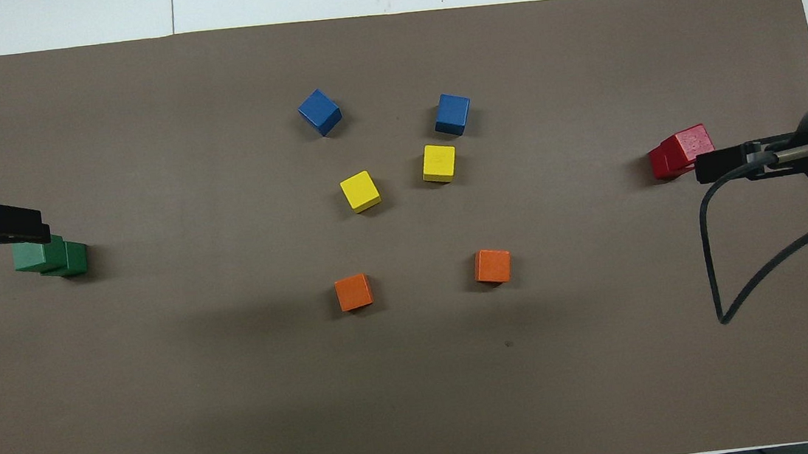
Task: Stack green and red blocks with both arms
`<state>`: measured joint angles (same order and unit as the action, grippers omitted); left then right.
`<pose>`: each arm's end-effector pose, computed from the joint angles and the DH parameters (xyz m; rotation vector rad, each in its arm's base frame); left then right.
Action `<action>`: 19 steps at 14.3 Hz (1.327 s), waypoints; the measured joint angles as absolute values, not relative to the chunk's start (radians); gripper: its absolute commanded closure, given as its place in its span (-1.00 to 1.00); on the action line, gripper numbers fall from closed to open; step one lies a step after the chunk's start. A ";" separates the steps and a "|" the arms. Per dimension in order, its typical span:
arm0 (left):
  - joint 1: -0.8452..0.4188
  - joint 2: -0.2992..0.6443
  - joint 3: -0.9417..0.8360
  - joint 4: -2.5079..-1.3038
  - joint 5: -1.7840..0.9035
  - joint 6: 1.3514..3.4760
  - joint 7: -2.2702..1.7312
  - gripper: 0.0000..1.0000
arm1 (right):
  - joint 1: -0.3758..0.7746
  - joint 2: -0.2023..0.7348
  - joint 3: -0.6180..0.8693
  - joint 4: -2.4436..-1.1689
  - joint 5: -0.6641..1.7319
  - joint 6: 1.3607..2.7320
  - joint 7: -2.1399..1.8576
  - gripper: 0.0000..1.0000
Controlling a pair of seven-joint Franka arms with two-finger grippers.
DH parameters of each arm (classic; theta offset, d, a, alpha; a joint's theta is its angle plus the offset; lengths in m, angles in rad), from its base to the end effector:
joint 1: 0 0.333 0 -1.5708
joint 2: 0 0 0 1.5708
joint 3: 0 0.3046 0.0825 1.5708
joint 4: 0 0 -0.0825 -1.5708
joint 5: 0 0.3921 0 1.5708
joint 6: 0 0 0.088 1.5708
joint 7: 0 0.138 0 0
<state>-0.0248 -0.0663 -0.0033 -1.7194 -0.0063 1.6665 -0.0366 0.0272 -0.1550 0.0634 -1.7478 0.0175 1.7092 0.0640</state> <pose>0.5493 -0.0163 0.5556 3.1350 0.0142 0.0207 0.5292 0.0524 0.5935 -3.1196 -0.0390 -0.1798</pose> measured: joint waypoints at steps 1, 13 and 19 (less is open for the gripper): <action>-0.027 -0.066 -0.005 -1.719 -0.006 1.666 -0.037 -1.00 | 0.081 -0.153 0.006 -1.744 0.017 1.708 0.068 -1.00; -0.034 -0.070 -0.003 -1.717 -0.006 1.628 -0.037 -1.00 | 0.067 -0.081 -0.034 -1.648 0.016 1.624 0.068 -1.00; -0.034 -0.075 0.000 -1.709 -0.006 1.628 -0.037 -1.00 | 0.060 -0.081 -0.032 -1.647 0.010 1.609 0.070 -1.00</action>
<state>-0.0340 -0.0748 -0.0004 -1.7087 -0.0063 1.6285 -0.0366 0.0601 -0.0807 -0.0321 -1.6468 0.0101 1.6089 0.0701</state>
